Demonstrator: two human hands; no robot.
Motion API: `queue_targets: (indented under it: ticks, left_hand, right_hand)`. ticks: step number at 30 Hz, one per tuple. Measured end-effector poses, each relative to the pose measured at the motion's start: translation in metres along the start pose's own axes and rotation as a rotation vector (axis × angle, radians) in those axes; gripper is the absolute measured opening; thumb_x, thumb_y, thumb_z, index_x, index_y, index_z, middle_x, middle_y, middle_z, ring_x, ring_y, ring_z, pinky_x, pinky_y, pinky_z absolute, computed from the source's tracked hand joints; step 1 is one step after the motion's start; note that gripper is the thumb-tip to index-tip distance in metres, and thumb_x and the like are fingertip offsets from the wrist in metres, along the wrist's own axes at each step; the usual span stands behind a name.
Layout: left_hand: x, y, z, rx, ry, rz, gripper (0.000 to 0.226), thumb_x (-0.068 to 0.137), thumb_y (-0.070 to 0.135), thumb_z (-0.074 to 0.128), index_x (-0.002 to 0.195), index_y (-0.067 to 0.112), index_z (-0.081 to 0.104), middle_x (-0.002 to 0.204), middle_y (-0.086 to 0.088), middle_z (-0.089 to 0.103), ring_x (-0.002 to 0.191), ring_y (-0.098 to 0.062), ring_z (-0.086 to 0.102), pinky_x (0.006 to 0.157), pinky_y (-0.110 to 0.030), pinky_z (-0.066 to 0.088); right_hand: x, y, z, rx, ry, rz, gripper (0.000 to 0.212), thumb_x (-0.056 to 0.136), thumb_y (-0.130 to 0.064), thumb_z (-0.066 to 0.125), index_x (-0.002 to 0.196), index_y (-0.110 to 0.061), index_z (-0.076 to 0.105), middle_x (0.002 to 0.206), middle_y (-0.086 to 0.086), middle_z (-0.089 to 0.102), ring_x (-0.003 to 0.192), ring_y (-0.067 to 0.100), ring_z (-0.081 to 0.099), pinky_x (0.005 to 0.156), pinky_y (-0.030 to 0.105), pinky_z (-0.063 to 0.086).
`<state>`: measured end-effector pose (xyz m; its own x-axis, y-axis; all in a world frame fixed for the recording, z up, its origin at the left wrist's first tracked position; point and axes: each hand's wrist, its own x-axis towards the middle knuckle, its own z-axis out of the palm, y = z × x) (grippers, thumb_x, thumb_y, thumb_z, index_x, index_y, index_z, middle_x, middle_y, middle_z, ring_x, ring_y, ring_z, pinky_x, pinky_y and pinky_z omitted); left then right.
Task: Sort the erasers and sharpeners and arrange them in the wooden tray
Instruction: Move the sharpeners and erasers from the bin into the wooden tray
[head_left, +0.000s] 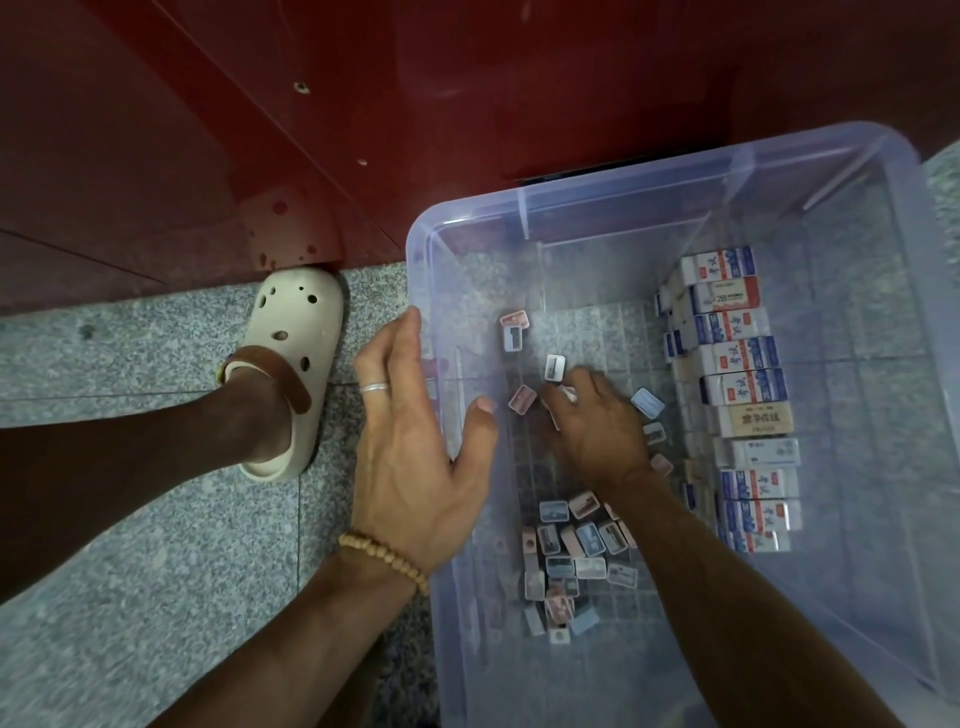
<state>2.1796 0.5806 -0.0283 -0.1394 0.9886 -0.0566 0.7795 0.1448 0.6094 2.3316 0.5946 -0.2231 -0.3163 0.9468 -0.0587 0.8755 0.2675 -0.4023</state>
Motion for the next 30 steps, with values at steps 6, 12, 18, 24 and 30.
queue_targets:
  ticks: [6, 12, 18, 24, 30]
  left_hand:
    - [0.001, 0.001, -0.007, 0.006, -0.019, 0.001, 0.072, 0.088, 0.028, 0.055, 0.149, 0.006, 0.026, 0.142, 0.003, 0.024, 0.115, 0.036, 0.016, 0.095, 0.009, 0.016]
    - [0.004, 0.02, -0.034, -0.041, -0.013, -0.026, 0.057, 0.089, 0.034, 0.049, 0.141, 0.014, 0.039, 0.134, 0.007, 0.037, 0.12, -0.003, 0.047, 0.101, -0.013, 0.032]
    - [0.015, 0.053, -0.076, -0.155, 0.006, -0.005, 0.034, 0.096, 0.027, 0.055, 0.128, 0.016, 0.055, 0.122, 0.003, 0.055, 0.114, -0.015, 0.055, 0.099, -0.042, 0.047]
    - [0.029, 0.084, -0.121, -0.276, 0.022, 0.07, 0.025, 0.095, 0.025, 0.054, 0.119, 0.019, 0.059, 0.107, 0.014, 0.053, 0.106, -0.009, 0.056, 0.096, -0.036, 0.049]
    - [0.044, 0.118, -0.125, -0.401, -0.164, 0.053, 0.012, 0.099, 0.026, 0.048, 0.109, 0.028, 0.053, 0.107, 0.008, 0.053, 0.107, -0.015, 0.057, 0.093, -0.031, 0.047]
  right_hand:
    - [0.017, -0.022, -0.023, 0.443, -0.038, 0.482, 0.015, 0.091, -0.025, 0.061, 0.099, -0.012, 0.064, 0.1, 0.011, 0.064, 0.089, 0.031, 0.062, 0.075, 0.037, 0.051]
    - [0.014, -0.051, -0.078, 1.279, 0.172, 1.063, 0.013, 0.095, -0.017, 0.061, 0.084, -0.023, 0.063, 0.073, 0.002, 0.06, 0.062, 0.015, 0.052, 0.051, 0.024, 0.04]
    - [0.025, -0.083, -0.164, 1.769, 0.297, 1.081, 0.003, 0.096, -0.014, 0.059, 0.095, -0.015, 0.062, 0.074, 0.003, 0.059, 0.052, 0.01, 0.053, 0.041, 0.019, 0.037]
    - [0.027, -0.121, -0.258, 2.108, 0.232, 0.805, 0.021, 0.099, -0.014, 0.045, 0.08, -0.012, 0.053, 0.064, 0.004, 0.049, 0.047, 0.01, 0.049, 0.035, 0.016, 0.035]
    - [0.028, -0.16, -0.313, 2.317, 0.45, 0.697, 0.008, 0.08, -0.018, 0.055, 0.083, -0.011, 0.053, 0.072, 0.008, 0.05, 0.045, 0.008, 0.047, 0.034, 0.014, 0.022]
